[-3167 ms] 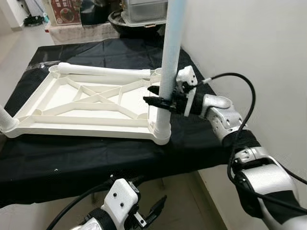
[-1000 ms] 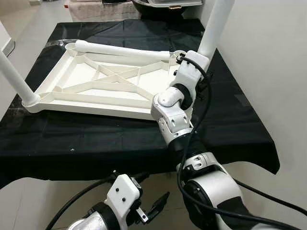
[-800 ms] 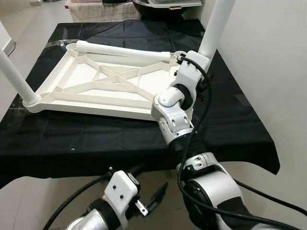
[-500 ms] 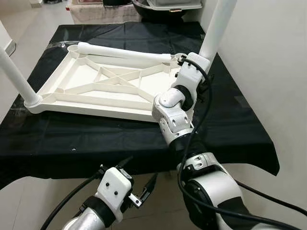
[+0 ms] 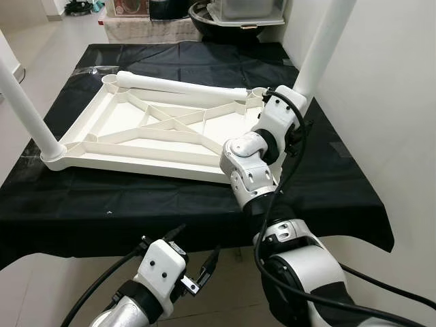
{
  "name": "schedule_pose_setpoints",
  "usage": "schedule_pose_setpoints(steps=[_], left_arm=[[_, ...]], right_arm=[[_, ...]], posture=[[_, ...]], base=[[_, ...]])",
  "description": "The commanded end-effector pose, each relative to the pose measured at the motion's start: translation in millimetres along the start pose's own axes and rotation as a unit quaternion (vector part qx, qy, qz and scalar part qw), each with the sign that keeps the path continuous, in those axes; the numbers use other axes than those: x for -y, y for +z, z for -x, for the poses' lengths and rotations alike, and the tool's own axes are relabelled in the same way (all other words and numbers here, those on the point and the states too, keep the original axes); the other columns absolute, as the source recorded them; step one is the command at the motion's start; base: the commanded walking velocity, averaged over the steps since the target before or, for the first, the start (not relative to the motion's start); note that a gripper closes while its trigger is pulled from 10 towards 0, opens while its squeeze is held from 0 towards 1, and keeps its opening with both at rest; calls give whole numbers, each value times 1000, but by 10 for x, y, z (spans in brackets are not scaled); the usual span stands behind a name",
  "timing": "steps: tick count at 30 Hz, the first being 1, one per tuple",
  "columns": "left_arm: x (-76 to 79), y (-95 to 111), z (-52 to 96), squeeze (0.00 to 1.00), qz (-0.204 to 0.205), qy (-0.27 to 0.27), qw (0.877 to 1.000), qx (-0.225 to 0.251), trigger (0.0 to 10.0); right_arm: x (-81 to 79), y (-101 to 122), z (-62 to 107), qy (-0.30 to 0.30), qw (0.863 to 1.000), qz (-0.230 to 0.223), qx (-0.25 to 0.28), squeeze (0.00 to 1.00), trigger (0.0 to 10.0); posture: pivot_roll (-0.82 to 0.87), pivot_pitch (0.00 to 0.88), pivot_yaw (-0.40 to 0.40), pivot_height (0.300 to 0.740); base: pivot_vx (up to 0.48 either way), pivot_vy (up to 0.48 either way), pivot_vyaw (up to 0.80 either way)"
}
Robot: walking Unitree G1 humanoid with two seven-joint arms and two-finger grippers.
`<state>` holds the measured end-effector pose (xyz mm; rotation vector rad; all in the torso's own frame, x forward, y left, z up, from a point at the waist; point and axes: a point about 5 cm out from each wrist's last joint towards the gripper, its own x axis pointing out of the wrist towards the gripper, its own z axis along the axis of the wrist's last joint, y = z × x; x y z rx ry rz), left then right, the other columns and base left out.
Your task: Building children table
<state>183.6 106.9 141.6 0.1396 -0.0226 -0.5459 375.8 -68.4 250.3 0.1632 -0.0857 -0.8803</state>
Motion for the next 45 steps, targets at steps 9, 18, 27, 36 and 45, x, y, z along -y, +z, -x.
schedule_pose_setpoints(steps=[9, 18, 27, 36, 45], left_arm=[[25, -62, -7, 0, 5, -5, 1000, -12, 10000], [19, -69, -6, 0, 6, -7, 1000, -14, 10000], [10, -87, -28, 0, 6, -11, 1000, -16, 10000], [-10, -107, -67, 0, 6, -13, 1000, -15, 10000], [-41, -144, -105, 0, 2, -13, 1000, -18, 10000]], right_arm=[[164, -544, -48, -24, 991, 40, -128, 718, 10000], [102, -518, 8, 2, 992, 23, -123, 1000, 10000], [25, -528, 96, 75, 989, 12, -126, 0, 10000], [162, -628, 132, 120, 983, 26, -133, 0, 10000], [248, -743, 167, 211, 969, 49, -117, 0, 10000]], posture=[[173, 174, -31, 740], [172, 174, -28, 740], [159, 166, -18, 740], [144, 157, -18, 740], [141, 140, -13, 740]], base=[[0, 0, 0], [0, 0, 0], [0, 0, 0], [0, 0, 0], [0, 0, 0]])
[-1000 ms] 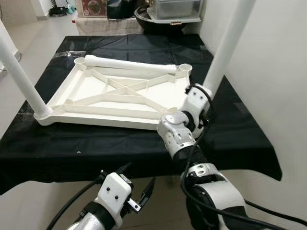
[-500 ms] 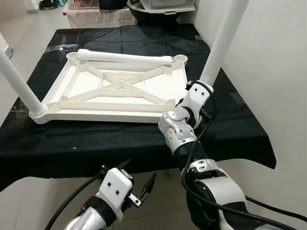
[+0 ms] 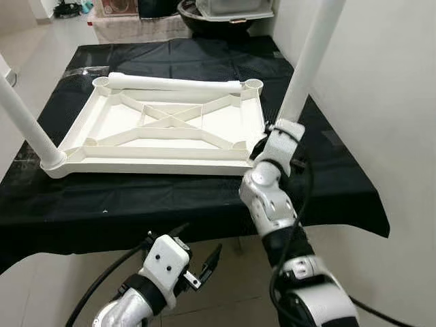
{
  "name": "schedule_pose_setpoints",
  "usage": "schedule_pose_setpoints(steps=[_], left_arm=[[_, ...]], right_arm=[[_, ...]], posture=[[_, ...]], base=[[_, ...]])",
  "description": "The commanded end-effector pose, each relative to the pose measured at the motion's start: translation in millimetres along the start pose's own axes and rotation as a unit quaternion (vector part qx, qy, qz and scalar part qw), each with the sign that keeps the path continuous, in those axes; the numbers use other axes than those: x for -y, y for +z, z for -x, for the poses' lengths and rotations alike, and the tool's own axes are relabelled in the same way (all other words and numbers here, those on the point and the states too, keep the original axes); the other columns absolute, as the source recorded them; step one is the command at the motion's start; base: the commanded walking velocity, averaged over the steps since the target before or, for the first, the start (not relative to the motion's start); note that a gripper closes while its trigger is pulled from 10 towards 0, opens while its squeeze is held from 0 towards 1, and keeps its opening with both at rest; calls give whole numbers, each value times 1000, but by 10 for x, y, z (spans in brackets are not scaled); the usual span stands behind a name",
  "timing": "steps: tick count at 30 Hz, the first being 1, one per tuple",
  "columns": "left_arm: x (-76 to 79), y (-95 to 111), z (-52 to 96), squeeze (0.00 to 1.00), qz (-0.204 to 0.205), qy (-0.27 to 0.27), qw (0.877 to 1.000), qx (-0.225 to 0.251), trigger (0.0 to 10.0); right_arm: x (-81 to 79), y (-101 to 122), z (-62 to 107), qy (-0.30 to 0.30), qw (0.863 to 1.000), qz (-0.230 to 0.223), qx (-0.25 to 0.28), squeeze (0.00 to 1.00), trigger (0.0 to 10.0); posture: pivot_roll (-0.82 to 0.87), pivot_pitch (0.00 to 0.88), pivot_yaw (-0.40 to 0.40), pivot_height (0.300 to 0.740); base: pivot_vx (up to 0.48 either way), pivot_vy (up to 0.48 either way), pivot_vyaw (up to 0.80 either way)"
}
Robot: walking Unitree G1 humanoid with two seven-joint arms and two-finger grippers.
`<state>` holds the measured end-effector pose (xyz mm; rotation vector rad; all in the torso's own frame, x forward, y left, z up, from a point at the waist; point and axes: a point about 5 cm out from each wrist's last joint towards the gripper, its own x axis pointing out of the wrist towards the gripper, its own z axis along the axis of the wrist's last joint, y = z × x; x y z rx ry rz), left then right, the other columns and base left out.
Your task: Building children table
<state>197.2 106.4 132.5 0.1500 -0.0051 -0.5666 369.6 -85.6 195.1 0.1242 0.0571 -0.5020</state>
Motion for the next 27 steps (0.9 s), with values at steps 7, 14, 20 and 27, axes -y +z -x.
schedule_pose_setpoints(steps=[7, 14, 20, 27], left_arm=[[-7, -69, -3, 0, 5, -2, 1000, -9, 10000], [-33, -114, -26, 0, 3, -5, 1000, -12, 10000], [-63, -144, -49, 0, 6, 5, 1000, -15, 10000], [-90, -183, -68, 0, 4, 21, 999, -25, 10000]], right_arm=[[-17, -303, 251, 84, 995, -2, -60, 0, 10000], [194, -364, 304, 142, 988, 25, -63, 0, 10000], [411, -474, 395, 216, 973, 48, -65, 0, 10000], [609, -497, 522, 301, 948, 100, -20, 0, 10000]], posture=[[131, 127, -9, 740], [119, 102, 2, 740], [101, 92, 9, 740], [89, 88, 7, 740]], base=[[0, 0, 0], [0, 0, 0], [0, 0, 0], [0, 0, 0]])
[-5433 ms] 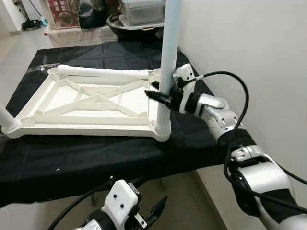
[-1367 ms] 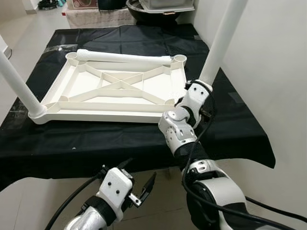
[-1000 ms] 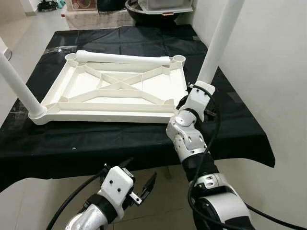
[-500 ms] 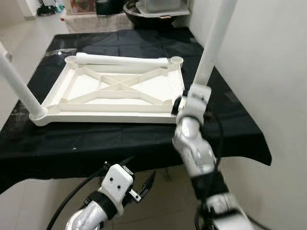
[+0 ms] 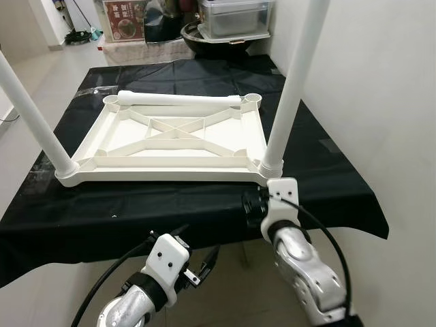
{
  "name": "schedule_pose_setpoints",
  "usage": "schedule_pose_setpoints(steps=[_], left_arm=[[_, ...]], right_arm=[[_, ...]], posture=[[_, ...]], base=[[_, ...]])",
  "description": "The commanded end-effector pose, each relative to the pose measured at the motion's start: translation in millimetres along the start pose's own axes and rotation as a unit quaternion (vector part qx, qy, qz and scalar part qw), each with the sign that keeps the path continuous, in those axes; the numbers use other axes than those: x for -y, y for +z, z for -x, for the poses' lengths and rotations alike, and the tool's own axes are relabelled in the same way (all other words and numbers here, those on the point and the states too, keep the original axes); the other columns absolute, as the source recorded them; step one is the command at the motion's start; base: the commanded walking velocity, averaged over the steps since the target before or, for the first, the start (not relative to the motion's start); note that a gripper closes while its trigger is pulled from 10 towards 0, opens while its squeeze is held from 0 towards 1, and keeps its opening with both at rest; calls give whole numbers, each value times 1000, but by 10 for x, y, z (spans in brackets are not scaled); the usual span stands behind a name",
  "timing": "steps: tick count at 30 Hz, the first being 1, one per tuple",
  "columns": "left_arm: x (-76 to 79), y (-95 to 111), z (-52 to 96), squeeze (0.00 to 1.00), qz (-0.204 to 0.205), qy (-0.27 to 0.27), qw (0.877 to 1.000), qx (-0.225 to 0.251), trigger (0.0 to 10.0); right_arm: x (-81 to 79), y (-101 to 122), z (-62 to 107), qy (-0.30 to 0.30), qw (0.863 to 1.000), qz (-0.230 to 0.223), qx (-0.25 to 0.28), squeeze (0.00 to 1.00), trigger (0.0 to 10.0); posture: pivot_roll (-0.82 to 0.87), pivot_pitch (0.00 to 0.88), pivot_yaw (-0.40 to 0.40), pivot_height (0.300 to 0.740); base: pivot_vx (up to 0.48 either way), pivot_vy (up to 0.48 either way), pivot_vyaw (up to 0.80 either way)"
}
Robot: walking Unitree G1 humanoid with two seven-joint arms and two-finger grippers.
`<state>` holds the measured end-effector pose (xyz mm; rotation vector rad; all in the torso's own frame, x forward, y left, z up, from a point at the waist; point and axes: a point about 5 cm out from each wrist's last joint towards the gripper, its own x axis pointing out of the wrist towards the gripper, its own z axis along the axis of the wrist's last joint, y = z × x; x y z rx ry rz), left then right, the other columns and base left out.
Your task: Building children table
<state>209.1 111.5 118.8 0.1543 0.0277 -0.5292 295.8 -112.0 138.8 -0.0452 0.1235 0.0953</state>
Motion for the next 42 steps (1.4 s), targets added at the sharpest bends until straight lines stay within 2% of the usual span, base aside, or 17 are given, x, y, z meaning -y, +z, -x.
schedule_pose_setpoints(steps=[1, 2, 3, 4, 9, 11, 20, 26, 30, 31, 35, 42], left_arm=[[-29, -46, 9, 0, 16, 21, 1000, -12, 10000], [-50, -57, 13, 0, 29, 36, 999, -16, 10000], [-50, -57, 13, 0, 29, 36, 999, -16, 10000], [-65, -61, 15, 0, 40, 46, 998, -18, 10000], [-49, -76, 21, 0, 34, 47, 998, -23, 10000], [-51, -81, 15, 0, 33, 50, 998, -24, 10000], [-85, -114, -46, 0, 32, 63, 997, -37, 10000], [-74, -113, -77, 0, 31, 60, 997, -40, 10000], [-56, -115, -89, 0, 30, 59, 997, -39, 10000], [-61, -130, -93, 0, 32, 64, 997, -43, 10000], [-65, -167, -100, 0, 33, 68, 995, -57, 10000], [-64, -176, -104, 0, 39, 70, 995, -58, 10000]], right_arm=[[-21, -19, 111, 33, 999, -5, 20, 0, 10000], [1, -77, 200, 52, 998, 7, 31, 0, 10000], [1, -77, 200, 52, 998, 7, 31, 0, 10000], [10, -117, 272, 67, 997, 23, 43, 0, 10000], [-21, -181, 438, 97, 994, 2, 47, 0, 10000], [-41, -192, 464, 106, 993, 7, 47, 0, 10000], [-48, -233, 432, 125, 991, 25, 45, 0, 10000], [-23, -265, 409, 124, 991, 35, 42, 0, 10000], [50, -258, 357, 106, 993, 28, 31, 0, 10000], [119, -251, 321, 94, 995, 13, 27, 0, 10000], [252, -237, 250, 70, 997, 14, 28, 0, 10000], [322, -240, 216, 66, 997, 8, 29, 0, 10000]], posture=[[60, 76, 20, 740], [59, 75, 20, 740], [59, 75, 20, 740], [58, 66, 23, 740], [55, 56, 21, 740], [51, 53, 19, 740], [62, 44, 9, 740], [76, 45, -3, 740], [75, 49, -7, 740], [76, 50, -9, 740], [75, 56, -7, 740], [76, 58, -12, 740]], base=[[0, 0, 0], [0, 0, 0], [0, 0, 0], [0, 0, 0], [0, 0, 0], [0, 0, 0], [0, 0, 0], [0, 0, 800], [0, 0, 631], [0, 0, 0], [0, -337, 0], [0, -453, 0]])
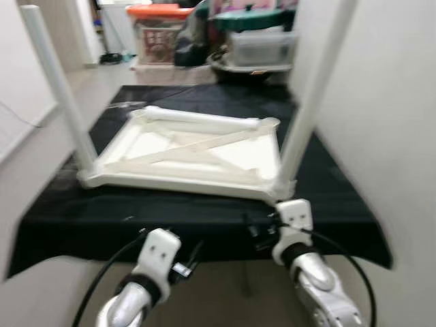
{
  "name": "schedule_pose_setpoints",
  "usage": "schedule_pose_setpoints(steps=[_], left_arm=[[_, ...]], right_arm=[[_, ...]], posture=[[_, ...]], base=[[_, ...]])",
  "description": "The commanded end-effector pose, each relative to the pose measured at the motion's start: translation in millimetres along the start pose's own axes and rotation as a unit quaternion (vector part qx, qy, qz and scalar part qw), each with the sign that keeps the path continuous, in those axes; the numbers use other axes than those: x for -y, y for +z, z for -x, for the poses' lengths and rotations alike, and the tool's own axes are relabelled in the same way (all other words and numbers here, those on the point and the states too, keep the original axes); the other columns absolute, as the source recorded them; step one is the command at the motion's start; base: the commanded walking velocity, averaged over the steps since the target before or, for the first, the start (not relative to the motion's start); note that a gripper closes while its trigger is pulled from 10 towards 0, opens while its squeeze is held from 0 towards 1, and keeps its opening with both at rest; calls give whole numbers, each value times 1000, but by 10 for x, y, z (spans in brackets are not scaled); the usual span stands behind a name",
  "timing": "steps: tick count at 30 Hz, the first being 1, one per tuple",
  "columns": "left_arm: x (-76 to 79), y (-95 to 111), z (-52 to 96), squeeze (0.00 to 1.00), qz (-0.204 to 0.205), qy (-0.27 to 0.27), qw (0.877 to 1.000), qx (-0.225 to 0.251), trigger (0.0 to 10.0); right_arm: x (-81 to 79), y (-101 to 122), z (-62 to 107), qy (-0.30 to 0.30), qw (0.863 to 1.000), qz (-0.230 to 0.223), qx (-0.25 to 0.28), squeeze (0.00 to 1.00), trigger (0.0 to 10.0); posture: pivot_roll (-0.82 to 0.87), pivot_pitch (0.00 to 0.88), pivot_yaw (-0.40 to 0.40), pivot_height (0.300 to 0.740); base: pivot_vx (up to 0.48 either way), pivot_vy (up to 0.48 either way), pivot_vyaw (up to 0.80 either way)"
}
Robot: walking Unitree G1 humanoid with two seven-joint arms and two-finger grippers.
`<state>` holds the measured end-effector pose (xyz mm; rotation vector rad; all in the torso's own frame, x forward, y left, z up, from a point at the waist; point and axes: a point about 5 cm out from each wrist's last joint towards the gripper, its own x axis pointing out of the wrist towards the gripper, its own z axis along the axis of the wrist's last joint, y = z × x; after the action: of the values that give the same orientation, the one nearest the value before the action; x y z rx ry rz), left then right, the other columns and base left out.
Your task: Building children table
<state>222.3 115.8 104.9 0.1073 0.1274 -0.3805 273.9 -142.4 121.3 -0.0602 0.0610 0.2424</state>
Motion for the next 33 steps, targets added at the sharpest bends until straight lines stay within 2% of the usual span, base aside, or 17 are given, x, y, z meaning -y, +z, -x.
schedule_pose_setpoints(steps=[1, 7, 15, 17, 22, 23, 25, 26, 31, 32, 33], left_arm=[[21, -33, -3, 0, 2, -1, 1000, -11, 10000], [-7, -36, 1, 0, 14, 11, 1000, -11, 10000], [-24, -37, -1, 0, 26, 18, 999, -12, 10000], [-25, -30, 6, 0, 29, 20, 999, -11, 10000], [-22, -12, 20, 0, 31, 21, 999, -6, 10000], [-13, 16, 41, 0, 35, 18, 999, 3, 10000], [-13, 16, 41, 0, 35, 18, 999, 3, 10000], [1, 43, 74, 0, 36, 14, 999, 8, 10000], [35, 82, 145, 0, 34, 5, 999, 13, 10000], [49, 91, 188, 0, 33, 2, 999, 12, 10000], [57, 96, 214, 0, 34, 0, 999, 11, 10000]], right_arm=[[37, -28, -6, 4, 1000, -14, -3, 0, 10000], [24, -33, -29, 36, 999, -28, -9, 0, 10000], [195, 42, -131, 56, 998, -32, 0, 0, 10000], [261, 127, -191, 64, 997, -32, 19, 0, 10000], [308, 192, -251, 76, 996, -35, 29, 0, 10000], [344, 235, -337, 99, 994, -37, 25, 0, 10000], [344, 235, -337, 99, 994, -37, 25, 0, 10000], [380, 291, -412, 120, 992, -37, 26, 1000, 10000], [435, 382, -529, 162, 986, -31, 24, 1000, 10000], [456, 437, -562, 182, 982, -27, 26, 424, 10000], [470, 472, -581, 196, 980, -24, 27, 424, 10000]], posture=[[79, 58, -14, 740], [81, 60, -10, 740], [83, 67, -13, 740], [87, 74, -15, 740], [94, 86, -16, 740], [102, 104, -16, 740], [102, 104, -16, 740], [114, 122, -15, 740], [131, 147, -17, 740], [141, 166, -16, 740], [141, 166, -16, 740]], base=[[0, -454, 0], [0, -141, 0], [0, 0, 0], [0, 0, 0], [0, 0, 0], [0, 0, 0], [0, 0, 0], [0, 0, 0], [0, 0, 0], [0, 0, 0], [0, 0, 0]])
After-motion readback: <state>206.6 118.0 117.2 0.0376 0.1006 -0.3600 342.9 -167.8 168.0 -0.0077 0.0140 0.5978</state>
